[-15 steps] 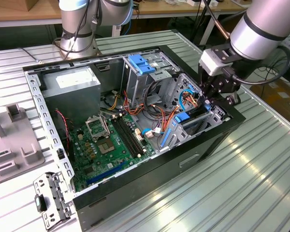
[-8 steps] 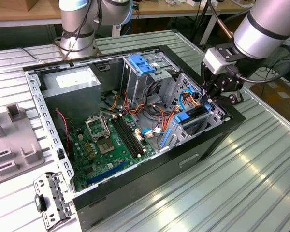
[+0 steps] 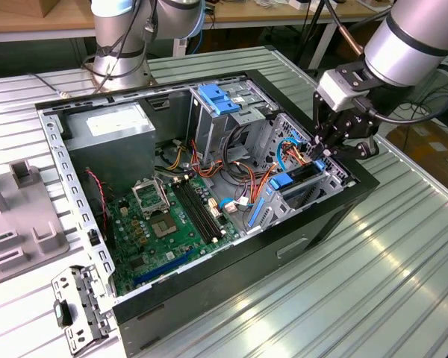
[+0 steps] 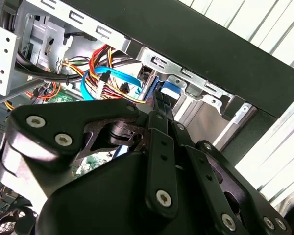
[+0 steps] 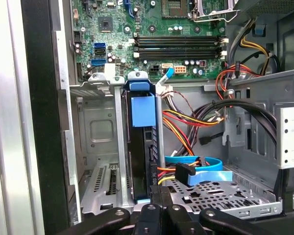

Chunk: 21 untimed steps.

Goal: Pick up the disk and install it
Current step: 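Insert the first disk wire, then insert the second disk wire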

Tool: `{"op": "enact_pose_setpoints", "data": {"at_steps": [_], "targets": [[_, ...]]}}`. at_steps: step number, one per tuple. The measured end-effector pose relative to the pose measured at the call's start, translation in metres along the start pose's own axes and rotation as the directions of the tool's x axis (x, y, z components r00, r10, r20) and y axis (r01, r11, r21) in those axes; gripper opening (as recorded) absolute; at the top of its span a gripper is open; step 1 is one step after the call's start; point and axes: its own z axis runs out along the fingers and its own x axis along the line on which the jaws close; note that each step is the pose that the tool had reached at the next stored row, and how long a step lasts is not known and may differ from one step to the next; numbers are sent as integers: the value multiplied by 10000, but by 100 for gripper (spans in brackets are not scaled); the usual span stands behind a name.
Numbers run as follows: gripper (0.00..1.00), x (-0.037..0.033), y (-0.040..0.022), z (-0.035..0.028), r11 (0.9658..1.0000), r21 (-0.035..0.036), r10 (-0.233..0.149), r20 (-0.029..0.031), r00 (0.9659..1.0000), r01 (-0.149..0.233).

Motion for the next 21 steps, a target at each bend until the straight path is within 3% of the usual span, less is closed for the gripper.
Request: {"op": "enact_pose_setpoints", "data": {"at_steps": [13, 16, 17, 18, 21], "targets": [[11, 0, 0, -3, 10000, 0, 0, -2, 10000, 0], [29, 0, 0, -3, 10000, 0, 0, -2, 10000, 0], [29, 0, 0, -4, 10000, 0, 0, -3, 10000, 0], [36, 0, 0, -4, 10000, 0, 0, -3, 10000, 0], [36, 0, 0, -4, 10000, 0, 0, -1, 10000, 0]]}}
